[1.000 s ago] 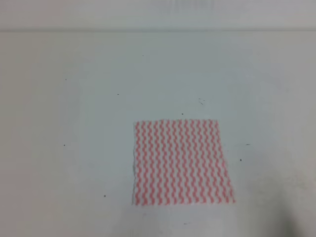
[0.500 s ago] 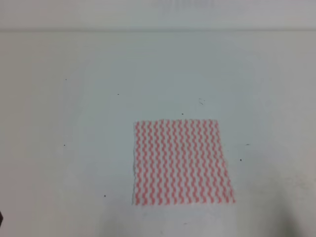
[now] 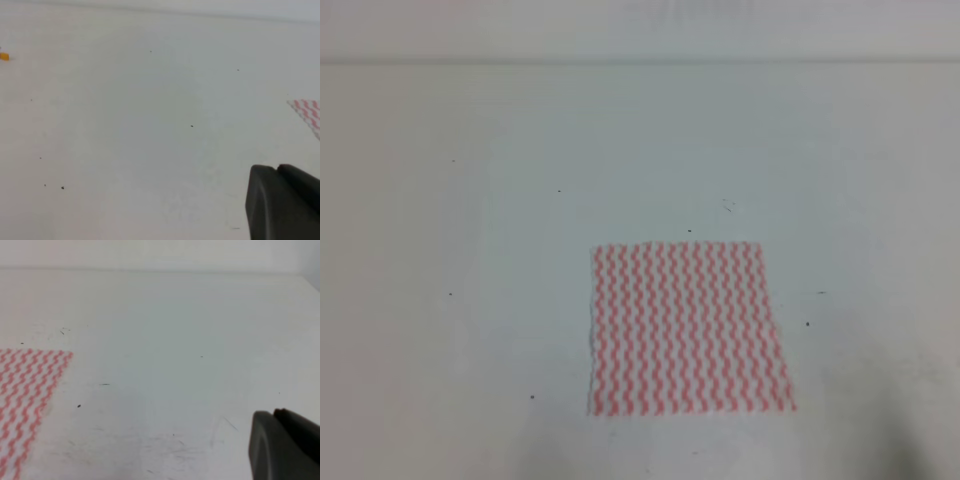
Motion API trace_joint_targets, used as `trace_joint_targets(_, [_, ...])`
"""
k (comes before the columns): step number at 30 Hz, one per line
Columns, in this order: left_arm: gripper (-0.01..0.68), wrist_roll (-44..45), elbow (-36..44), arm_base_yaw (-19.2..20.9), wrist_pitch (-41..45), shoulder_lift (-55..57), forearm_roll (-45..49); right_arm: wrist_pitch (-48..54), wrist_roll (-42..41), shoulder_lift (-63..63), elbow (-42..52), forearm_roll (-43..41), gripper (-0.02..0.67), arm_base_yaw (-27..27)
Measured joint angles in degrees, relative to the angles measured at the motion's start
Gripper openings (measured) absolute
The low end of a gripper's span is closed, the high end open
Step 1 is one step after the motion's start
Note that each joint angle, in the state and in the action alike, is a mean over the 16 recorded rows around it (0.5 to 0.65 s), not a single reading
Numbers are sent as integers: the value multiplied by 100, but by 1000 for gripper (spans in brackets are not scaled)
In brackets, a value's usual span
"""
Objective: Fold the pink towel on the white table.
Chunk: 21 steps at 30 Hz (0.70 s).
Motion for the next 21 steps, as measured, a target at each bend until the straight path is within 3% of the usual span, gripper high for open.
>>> trace_joint_targets(21, [-3,11,-10,0,-70,3,6,25,-2,34,-49,-4,-18,-1])
